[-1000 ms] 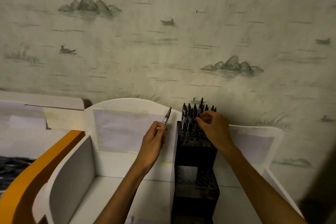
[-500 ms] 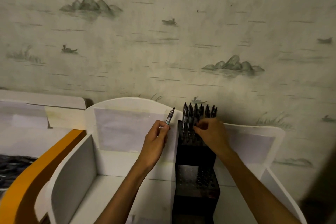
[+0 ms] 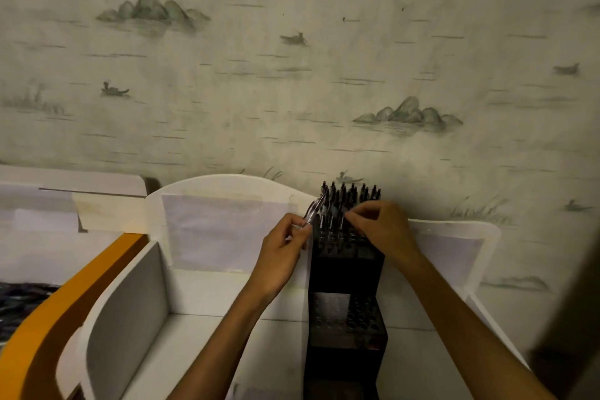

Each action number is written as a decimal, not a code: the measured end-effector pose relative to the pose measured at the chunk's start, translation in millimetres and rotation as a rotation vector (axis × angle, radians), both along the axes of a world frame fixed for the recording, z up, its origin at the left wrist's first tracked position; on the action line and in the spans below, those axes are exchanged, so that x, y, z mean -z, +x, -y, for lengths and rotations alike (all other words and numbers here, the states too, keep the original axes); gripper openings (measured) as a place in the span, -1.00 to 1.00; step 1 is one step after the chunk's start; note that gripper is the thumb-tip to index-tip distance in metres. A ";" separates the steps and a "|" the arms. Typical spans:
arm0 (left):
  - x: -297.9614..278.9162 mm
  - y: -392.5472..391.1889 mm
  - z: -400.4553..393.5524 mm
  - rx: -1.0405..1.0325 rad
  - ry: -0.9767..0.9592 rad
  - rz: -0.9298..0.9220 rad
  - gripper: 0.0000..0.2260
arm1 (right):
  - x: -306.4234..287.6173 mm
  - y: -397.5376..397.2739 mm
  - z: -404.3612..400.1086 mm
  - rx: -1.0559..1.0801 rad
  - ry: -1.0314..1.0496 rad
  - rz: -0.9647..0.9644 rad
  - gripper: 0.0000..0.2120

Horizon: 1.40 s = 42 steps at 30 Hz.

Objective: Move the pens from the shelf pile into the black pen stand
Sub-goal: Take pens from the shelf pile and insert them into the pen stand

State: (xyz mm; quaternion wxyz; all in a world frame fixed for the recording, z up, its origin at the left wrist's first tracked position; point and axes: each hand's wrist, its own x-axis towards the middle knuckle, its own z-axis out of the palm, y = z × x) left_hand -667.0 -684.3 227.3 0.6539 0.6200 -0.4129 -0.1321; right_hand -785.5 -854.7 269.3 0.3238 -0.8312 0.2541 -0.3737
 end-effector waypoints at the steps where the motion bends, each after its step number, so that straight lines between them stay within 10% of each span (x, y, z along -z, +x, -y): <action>1: -1.7 -1.3 2.0 0.001 0.007 0.013 -0.87 | -5.6 -0.9 -4.1 -0.071 0.088 0.029 -0.97; 22: -17.9 0.2 16.0 -0.212 0.248 0.658 -0.80 | -19.0 -3.1 -13.4 -0.182 0.497 0.358 -0.95; 42: -22.3 10.8 6.6 -0.282 0.466 0.900 -0.68 | -11.6 0.4 24.4 0.109 -0.193 0.233 -0.86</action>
